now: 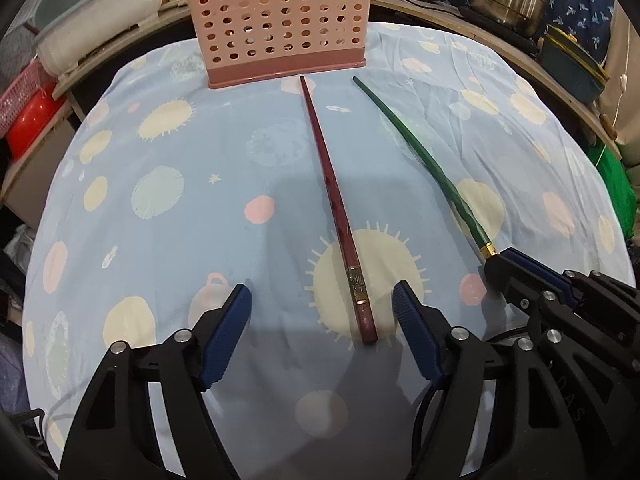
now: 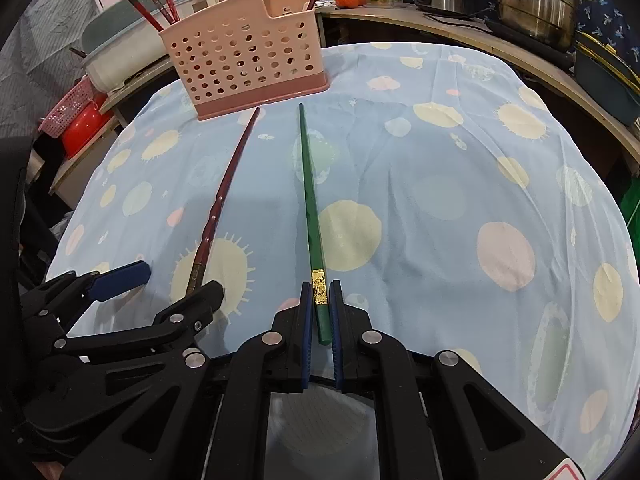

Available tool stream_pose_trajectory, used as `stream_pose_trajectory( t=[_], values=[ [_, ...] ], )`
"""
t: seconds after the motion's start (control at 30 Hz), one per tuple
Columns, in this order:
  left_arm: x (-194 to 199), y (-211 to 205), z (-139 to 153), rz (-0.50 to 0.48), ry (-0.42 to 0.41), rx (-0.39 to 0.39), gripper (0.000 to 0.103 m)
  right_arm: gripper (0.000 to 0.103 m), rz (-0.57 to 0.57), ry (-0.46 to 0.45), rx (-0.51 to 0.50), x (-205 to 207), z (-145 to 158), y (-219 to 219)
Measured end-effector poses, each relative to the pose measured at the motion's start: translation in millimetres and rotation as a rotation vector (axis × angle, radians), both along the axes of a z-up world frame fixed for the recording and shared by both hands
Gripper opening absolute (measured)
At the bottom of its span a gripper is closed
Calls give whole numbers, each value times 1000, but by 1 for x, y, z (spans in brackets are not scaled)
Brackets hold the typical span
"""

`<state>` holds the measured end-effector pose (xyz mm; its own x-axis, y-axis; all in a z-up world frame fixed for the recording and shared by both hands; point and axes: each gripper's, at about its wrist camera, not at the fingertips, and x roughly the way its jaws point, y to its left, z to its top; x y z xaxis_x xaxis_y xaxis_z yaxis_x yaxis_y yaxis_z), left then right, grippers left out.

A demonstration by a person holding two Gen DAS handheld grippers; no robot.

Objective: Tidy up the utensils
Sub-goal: 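Close right tool on the green chopstick while left tool closes on the dark red chopstick, then lift both chopsticks and carry them above the pink holder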

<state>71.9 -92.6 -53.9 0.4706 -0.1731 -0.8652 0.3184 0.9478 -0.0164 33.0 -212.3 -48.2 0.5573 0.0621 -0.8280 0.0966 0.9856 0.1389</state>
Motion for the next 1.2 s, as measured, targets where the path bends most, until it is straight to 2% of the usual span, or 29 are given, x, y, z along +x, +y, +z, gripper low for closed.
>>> stream_pose_trajectory(
  t=[0.07,0.23,0.43,0.9,1.2],
  values=[
    [0,-1,1,-6,-5,3,63,8,2,1,4,0,-1,1],
    [-1,-2,4,-24,-12,5,34,8,6,1,8,0,-3,4],
    [-4,-2,6,-43,-7,-7,11,8,11,-5,4,-2,-1,8],
    [-8,9,9,-38,35,-75,7,8,15,-16,6,-5,4,12],
    [-11,11,27,-41,14,-96,7,8,20,-57,18,-7,23,12]
  ],
)
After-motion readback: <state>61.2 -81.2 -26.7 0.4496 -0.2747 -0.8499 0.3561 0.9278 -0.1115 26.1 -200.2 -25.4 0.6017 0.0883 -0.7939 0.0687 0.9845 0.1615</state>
